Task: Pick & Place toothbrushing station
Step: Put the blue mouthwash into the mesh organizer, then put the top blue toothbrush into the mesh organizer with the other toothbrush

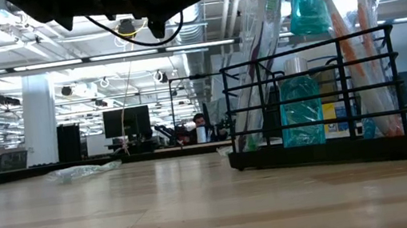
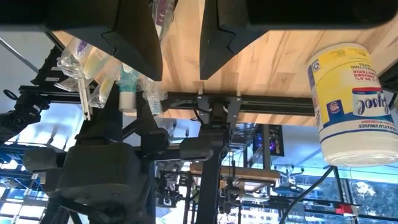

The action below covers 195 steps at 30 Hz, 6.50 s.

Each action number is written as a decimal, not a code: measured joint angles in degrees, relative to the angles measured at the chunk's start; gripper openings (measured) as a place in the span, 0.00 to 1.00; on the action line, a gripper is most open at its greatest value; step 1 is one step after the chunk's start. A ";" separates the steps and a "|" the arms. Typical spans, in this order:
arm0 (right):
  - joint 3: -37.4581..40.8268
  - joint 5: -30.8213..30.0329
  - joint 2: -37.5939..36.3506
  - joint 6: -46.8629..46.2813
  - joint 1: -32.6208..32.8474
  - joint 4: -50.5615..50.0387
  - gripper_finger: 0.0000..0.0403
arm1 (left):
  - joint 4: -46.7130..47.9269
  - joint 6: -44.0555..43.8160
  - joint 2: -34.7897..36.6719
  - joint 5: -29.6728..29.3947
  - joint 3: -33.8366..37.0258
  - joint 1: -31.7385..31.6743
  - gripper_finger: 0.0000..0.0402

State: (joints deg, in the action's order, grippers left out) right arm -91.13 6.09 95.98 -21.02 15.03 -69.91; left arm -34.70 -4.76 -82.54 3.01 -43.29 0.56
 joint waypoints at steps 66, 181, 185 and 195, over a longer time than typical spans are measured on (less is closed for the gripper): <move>0.52 1.40 2.86 0.17 0.35 1.97 0.21 | 2.58 -0.17 -0.02 0.02 -0.07 0.03 0.25; 4.00 2.40 6.23 1.51 0.17 5.56 0.25 | 2.71 -0.16 -0.02 0.02 -0.02 0.11 0.25; 2.99 0.76 5.85 2.12 0.17 3.75 0.25 | 2.72 -0.16 -0.02 0.02 -0.02 0.12 0.25; 2.78 -6.34 -1.36 1.57 -0.52 1.09 0.25 | 2.75 -0.01 -0.02 0.02 -0.02 0.12 0.25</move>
State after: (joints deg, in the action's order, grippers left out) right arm -88.36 -0.25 94.63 -19.44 14.51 -68.82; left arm -31.94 -4.78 -82.56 3.02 -43.31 0.68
